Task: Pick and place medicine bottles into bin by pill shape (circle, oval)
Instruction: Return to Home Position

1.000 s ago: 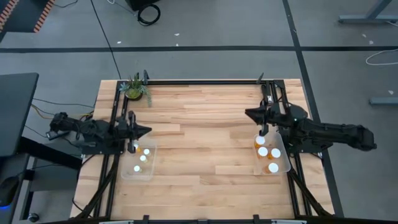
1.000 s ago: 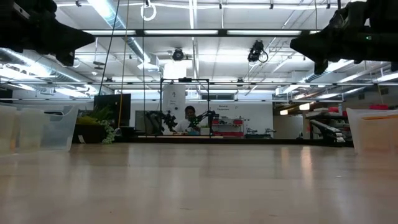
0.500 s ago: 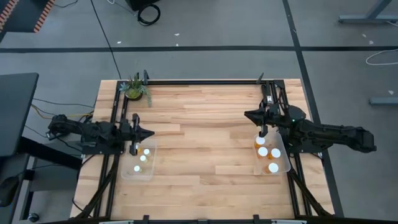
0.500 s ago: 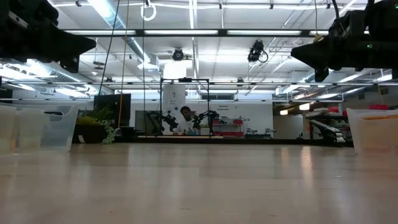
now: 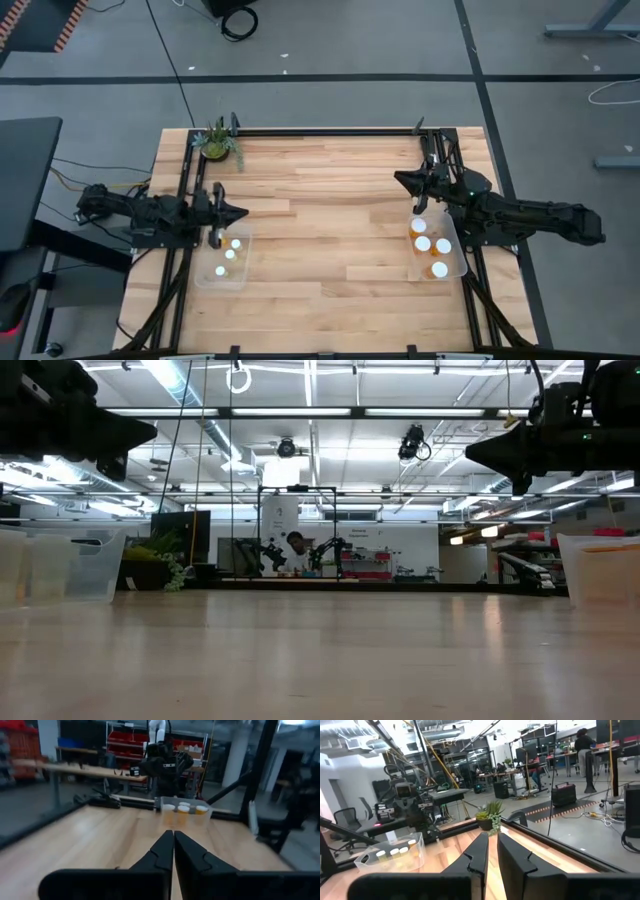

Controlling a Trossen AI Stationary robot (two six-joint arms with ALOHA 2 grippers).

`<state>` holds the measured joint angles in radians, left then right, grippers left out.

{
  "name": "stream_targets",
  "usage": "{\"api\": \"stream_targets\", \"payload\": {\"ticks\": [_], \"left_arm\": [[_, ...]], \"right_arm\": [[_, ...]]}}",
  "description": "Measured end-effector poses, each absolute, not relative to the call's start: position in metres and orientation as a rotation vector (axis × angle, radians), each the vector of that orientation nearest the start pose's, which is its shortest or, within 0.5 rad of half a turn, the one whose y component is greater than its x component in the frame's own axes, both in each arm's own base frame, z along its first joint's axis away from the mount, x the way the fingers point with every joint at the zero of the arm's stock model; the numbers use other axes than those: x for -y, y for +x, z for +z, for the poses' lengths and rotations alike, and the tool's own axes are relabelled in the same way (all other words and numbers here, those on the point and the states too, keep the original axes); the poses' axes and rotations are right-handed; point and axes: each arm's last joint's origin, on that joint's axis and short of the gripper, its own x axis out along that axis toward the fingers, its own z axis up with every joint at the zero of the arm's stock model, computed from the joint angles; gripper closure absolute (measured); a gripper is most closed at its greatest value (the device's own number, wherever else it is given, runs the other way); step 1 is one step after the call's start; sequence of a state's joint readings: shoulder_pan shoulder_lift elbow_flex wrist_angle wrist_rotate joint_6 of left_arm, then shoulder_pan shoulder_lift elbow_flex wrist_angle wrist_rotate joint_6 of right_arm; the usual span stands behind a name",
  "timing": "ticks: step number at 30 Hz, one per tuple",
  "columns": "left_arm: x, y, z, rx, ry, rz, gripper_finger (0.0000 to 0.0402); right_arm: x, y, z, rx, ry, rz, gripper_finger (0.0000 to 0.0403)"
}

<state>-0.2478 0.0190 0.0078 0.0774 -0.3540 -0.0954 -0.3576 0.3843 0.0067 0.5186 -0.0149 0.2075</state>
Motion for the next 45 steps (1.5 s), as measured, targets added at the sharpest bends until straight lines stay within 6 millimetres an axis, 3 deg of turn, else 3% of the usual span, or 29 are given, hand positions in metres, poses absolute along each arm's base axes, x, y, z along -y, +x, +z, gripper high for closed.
{"api": "stream_targets", "payload": {"ticks": [5, 21, 45], "left_arm": [[0.0139, 0.0960, 0.1718, 0.074, -0.273, 0.098, 0.0388], [0.0138, 0.0959, 0.1722, 0.079, -0.263, 0.101, 0.0366], [0.0139, 0.0959, 0.1725, 0.082, -0.271, 0.099, 0.0367]], "right_arm": [[0.0419, 0.1134, 0.1815, 0.174, 0.181, -0.326, 0.0357], [0.0419, 0.1134, 0.1815, 0.174, 0.181, -0.326, 0.0357], [0.0419, 0.1134, 0.1816, 0.174, 0.181, -0.326, 0.0357]]}}
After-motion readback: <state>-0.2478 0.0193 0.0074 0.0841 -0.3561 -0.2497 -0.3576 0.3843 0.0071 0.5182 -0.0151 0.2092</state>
